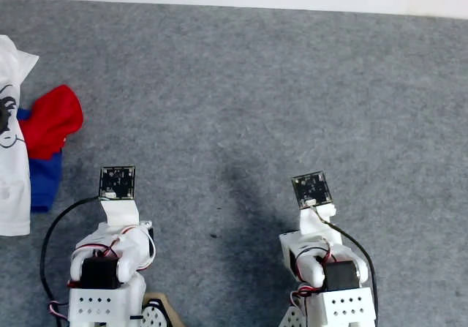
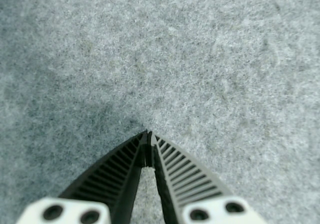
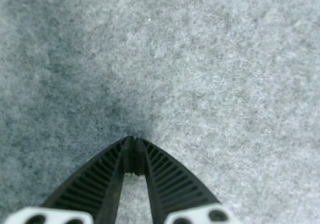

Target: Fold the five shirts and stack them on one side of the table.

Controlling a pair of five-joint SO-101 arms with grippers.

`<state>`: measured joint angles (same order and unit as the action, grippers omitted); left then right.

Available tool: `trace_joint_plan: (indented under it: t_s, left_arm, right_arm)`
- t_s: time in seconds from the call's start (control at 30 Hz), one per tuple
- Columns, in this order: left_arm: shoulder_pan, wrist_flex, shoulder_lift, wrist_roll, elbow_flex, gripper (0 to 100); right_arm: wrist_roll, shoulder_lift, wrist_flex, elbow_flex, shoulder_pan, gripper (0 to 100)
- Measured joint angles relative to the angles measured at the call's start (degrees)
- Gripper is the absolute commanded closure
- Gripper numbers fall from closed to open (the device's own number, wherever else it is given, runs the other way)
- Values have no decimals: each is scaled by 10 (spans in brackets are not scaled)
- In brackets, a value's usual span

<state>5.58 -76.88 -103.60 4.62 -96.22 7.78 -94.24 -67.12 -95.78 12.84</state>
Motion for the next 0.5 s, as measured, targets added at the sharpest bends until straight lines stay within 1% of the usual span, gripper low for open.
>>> trace_joint_plan:
  t_s: [0.5]
  left_arm:
    - [-4,0,0,0,0,992]
  right_arm:
    - [0,0,0,0,0,988]
